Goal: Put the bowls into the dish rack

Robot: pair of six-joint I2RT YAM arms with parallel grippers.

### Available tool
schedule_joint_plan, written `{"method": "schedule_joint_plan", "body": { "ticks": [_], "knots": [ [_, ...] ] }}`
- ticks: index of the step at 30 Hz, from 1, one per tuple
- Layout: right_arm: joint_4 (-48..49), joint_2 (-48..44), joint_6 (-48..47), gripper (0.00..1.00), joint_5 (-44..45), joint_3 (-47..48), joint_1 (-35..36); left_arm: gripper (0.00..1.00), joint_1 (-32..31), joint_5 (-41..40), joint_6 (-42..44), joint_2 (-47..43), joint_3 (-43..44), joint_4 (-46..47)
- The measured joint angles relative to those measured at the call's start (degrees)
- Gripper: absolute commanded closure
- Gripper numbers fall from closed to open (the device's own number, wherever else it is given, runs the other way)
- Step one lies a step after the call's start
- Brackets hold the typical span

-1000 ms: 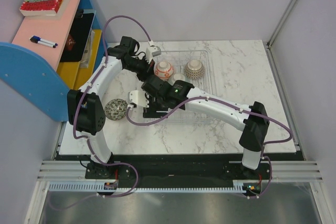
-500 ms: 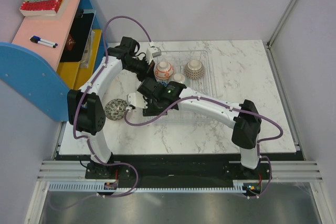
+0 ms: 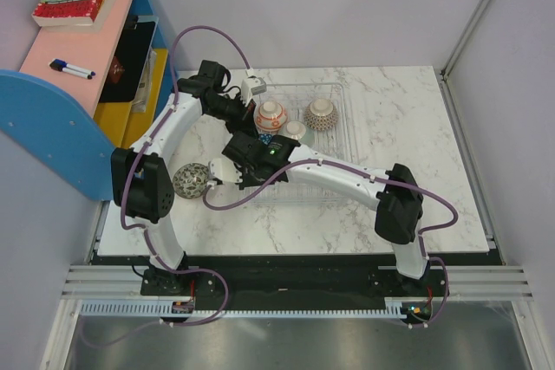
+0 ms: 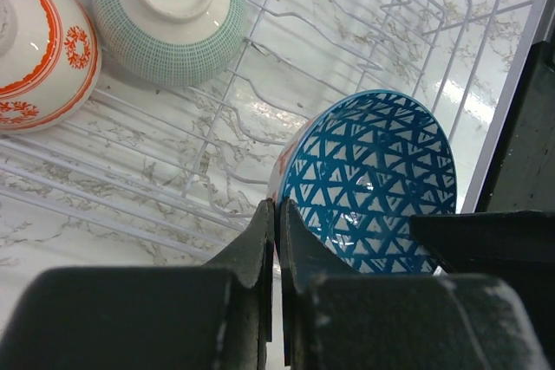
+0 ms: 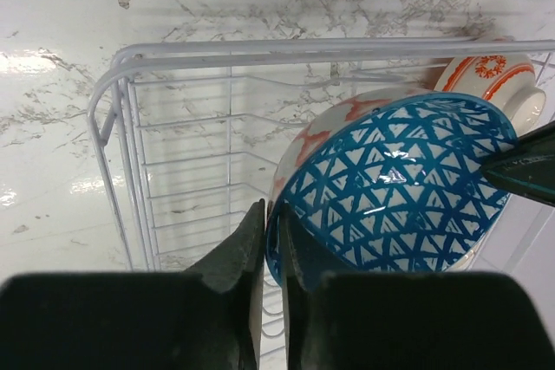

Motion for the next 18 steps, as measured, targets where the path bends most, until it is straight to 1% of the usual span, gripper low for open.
{"method": "schedule_joint_plan", "body": {
  "ticks": [1, 10, 11, 13, 14, 15, 16, 18],
  "knots": [
    [-0.4, 0.2, -0.1, 1.0, 0.0, 0.1, 0.1, 0.98, 0.0, 0.0, 0.0, 0.0, 0.0, 0.0],
    [-1.4, 0.3, 0.3, 1.0, 0.0, 1.1, 0.2, 0.98, 0.0, -0.8, 0.2, 0.0, -0.1, -0.3],
    [-1.5, 0.3, 0.4, 1.0, -0.1, 1.3, 0.2, 0.85, 0.0, -0.8, 0.2, 0.0, -0.1, -0.3],
    [-1.8, 0.3, 0.8, 1.0, -0.5, 1.7, 0.2, 0.72, 0.1, -0.7, 0.2, 0.0, -0.1, -0.3],
    [-1.9, 0.3, 1.0, 1.0, -0.6, 1.9, 0.2, 0.61, 0.1, -0.6, 0.2, 0.0, -0.1, -0.4],
    [-1.8, 0.3, 1.2, 1.0, -0.9, 2.1, 0.2, 0.57, 0.1, -0.2, 0.2, 0.0, -0.1, -0.5],
    [-1.8, 0.3, 1.4, 1.0, -1.2, 2.1, 0.2, 0.49, 0.0, 0.2, 0.2, 0.0, 0.0, -0.7],
    [-1.8, 0.3, 1.7, 1.0, -2.1, 2.2, 0.1, 0.41, -0.1, 1.3, 0.1, 0.0, 0.4, -0.7]
  ]
}}
